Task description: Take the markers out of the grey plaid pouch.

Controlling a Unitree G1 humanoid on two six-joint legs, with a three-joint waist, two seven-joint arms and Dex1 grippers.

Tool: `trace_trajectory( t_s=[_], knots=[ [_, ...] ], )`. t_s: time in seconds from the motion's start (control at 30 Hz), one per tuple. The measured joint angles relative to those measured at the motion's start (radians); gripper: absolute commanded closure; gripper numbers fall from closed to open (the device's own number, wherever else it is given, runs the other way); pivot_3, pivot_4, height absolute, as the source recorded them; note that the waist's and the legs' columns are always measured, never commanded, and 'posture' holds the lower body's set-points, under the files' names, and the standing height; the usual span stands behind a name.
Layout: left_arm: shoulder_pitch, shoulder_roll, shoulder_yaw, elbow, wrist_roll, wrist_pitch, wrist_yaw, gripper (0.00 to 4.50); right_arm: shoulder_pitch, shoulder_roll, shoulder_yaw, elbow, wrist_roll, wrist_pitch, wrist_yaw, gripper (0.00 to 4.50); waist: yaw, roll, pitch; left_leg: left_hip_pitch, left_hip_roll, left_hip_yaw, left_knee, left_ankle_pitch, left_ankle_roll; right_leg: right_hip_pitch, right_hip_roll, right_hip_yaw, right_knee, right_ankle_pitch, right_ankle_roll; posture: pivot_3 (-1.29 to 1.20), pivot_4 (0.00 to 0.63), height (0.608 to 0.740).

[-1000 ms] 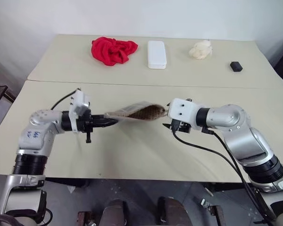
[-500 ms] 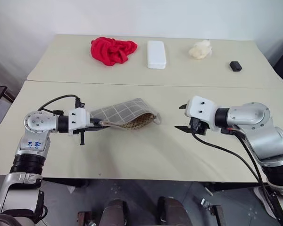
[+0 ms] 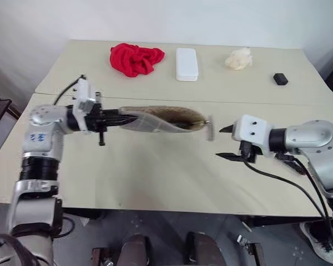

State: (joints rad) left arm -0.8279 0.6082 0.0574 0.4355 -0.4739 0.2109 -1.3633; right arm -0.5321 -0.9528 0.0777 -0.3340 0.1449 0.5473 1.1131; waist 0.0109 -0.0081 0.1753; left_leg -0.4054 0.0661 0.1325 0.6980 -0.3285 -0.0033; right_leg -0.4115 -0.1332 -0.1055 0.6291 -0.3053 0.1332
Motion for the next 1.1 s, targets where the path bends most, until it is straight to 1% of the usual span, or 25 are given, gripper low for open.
trace_trajectory(
  t_s=[0.1,0.2,0.3,0.4,0.53,0.6,0.67,0.83,0.93,1.1],
  knots=[
    [-0.018,-0.078,-0.046,-0.029,-0.001,0.041,-0.012,4.44,0.006,-0.050,-0.046,0.029,0.057,0.006,0.053,0.82,-0.002,0.000,0.000,0.000,0.000,0.000,0.000,0.000,0.000,0.000,0.000,0.000,-0.001,0.000,0.000,0.00,0.150,0.740],
    [0.047,-0.158,-0.133,-0.101,0.019,0.027,-0.025,4.44,0.001,-0.104,-0.134,0.020,0.158,0.064,0.114,0.82,0.001,0.000,0.000,0.000,0.000,0.000,0.000,0.000,0.000,0.000,0.000,0.000,-0.001,0.000,0.000,0.00,0.150,0.740],
    [0.112,-0.179,-0.163,-0.108,0.055,-0.008,-0.004,4.44,0.027,-0.183,-0.206,0.018,0.223,0.126,0.156,0.82,-0.003,-0.001,0.000,0.000,0.001,0.000,0.000,0.000,0.000,0.000,0.001,0.001,0.000,0.000,0.000,0.00,0.150,0.740],
    [0.124,-0.199,-0.160,-0.113,0.082,-0.046,0.037,4.44,0.081,-0.250,-0.248,0.027,0.254,0.139,0.200,0.82,-0.004,-0.001,0.000,0.001,0.000,0.000,0.001,0.000,0.000,0.001,0.000,0.001,-0.001,0.000,0.000,0.00,0.150,0.740],
    [0.157,-0.244,-0.163,-0.124,0.087,-0.050,0.087,4.44,0.097,-0.305,-0.306,0.086,0.284,0.159,0.229,0.82,0.008,-0.001,0.000,0.001,0.000,0.000,0.002,-0.001,0.001,0.001,0.000,0.001,-0.001,0.000,0.000,0.00,0.150,0.740],
    [0.170,-0.245,-0.162,-0.129,0.086,-0.039,0.096,4.44,0.093,-0.313,-0.323,0.120,0.296,0.186,0.219,0.48,0.011,-0.001,0.000,0.001,0.000,0.000,0.002,0.000,0.001,0.001,0.000,0.001,0.000,0.000,0.000,0.00,0.150,0.740],
    [0.171,-0.248,-0.162,-0.137,0.085,-0.018,0.105,4.44,0.074,-0.306,-0.326,0.126,0.332,0.225,0.203,0.04,0.011,-0.001,0.000,0.001,0.000,0.000,0.002,0.000,0.001,0.001,0.000,0.002,0.000,0.000,0.000,0.00,0.150,0.740],
    [0.170,-0.272,-0.166,-0.150,0.085,0.000,0.118,4.44,-0.028,-0.219,-0.311,0.025,0.460,0.283,0.158,0.04,0.012,-0.001,0.000,0.001,0.000,0.000,0.002,0.000,0.001,0.001,0.000,0.001,0.000,0.000,0.000,0.00,0.150,0.740],
    [0.169,-0.280,-0.169,-0.149,0.086,0.004,0.126,4.44,-0.067,-0.183,-0.269,-0.020,0.501,0.312,0.122,0.64,0.013,-0.001,0.000,0.000,0.000,-0.001,0.002,0.000,0.001,0.001,0.000,0.001,0.000,0.000,0.000,0.00,0.150,0.740],
    [0.168,-0.284,-0.174,-0.148,0.087,0.006,0.129,4.44,-0.076,-0.161,-0.192,-0.118,0.551,0.346,0.101,2.39,0.016,-0.001,0.000,0.000,0.000,-0.001,0.002,-0.001,0.001,0.001,-0.001,0.001,0.000,0.001,0.000,0.00,0.150,0.740]
  ],
)
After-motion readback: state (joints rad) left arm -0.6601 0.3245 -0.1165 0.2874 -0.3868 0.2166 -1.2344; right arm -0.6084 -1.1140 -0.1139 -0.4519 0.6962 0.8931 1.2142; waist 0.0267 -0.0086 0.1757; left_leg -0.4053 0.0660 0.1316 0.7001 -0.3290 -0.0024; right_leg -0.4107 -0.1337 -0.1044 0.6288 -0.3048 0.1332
